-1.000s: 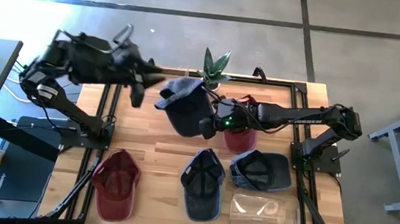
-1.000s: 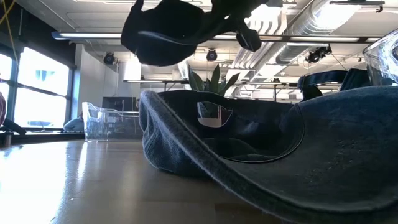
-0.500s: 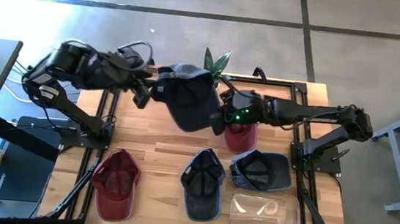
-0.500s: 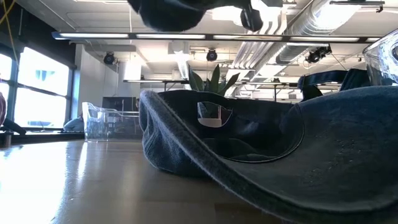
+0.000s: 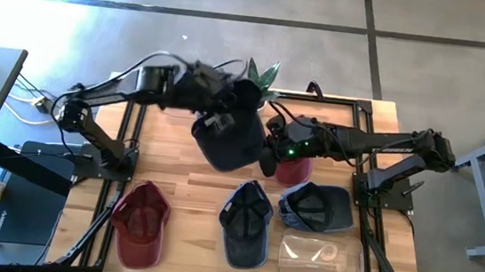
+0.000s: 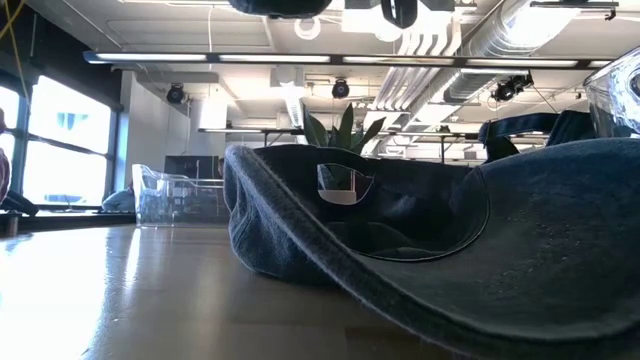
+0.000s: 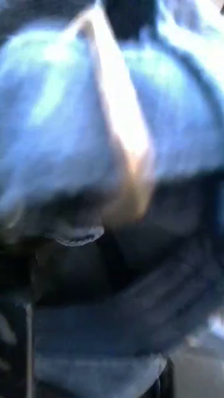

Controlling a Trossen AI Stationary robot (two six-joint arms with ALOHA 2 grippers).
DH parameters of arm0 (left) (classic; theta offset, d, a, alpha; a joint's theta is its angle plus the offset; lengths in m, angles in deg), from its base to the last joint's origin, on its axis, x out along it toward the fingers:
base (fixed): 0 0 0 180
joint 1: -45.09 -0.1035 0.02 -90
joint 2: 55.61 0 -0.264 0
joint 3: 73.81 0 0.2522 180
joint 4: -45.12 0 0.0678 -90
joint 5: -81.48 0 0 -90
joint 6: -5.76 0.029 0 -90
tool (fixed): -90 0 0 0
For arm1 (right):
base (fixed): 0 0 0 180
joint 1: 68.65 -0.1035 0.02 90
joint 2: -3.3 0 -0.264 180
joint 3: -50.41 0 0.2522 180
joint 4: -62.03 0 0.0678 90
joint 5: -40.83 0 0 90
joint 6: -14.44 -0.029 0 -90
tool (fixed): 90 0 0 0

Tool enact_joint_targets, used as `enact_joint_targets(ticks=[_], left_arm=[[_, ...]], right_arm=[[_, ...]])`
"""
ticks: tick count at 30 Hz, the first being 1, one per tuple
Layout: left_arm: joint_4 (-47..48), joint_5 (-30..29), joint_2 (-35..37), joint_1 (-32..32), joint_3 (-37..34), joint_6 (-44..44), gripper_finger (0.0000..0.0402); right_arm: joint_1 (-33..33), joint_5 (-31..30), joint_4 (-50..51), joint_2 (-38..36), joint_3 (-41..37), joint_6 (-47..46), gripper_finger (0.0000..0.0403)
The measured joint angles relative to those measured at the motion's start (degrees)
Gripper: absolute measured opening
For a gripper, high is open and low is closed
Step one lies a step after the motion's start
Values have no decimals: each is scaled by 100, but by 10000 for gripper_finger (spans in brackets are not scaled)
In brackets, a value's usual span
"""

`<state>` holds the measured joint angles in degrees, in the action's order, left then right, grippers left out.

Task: Pick & Place hat
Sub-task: Put the left blue cap into the top transparent bin

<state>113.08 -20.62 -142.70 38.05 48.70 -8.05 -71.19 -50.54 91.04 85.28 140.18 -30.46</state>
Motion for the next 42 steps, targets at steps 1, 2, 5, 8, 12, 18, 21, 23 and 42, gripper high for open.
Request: enact_joint_targets(ticks=[1,2,5,8,12,18,21,23,42], left_arm=[[36,494,-1,-90,103,2,14],[103,990,12,-158,228,-3,10],[604,2383,33,-267,778,-102,3],[1227,3387,61,-311,1486,-145,2],[1865,3784,80,-310,2337,-215,2],[1633,2636,283,-310,2453,-470,2],[1646,2431,293,-310,2485,-453,5],[1881,2441,262,-310,2474,-328,22],[2690,4058,-154,-1038,2486,-506,263]], right_arm=[[-19,-51,42,0,0,-11,7],[-32,-135,97,0,0,-43,8],[-49,-376,284,0,0,-138,13],[-46,-440,276,0,1,-111,13],[-46,-438,221,-4,15,24,8],[-7,-472,174,-9,17,37,16],[35,-500,68,-9,17,60,13],[39,-481,70,-9,12,140,9],[107,-1003,885,0,1,-53,13]])
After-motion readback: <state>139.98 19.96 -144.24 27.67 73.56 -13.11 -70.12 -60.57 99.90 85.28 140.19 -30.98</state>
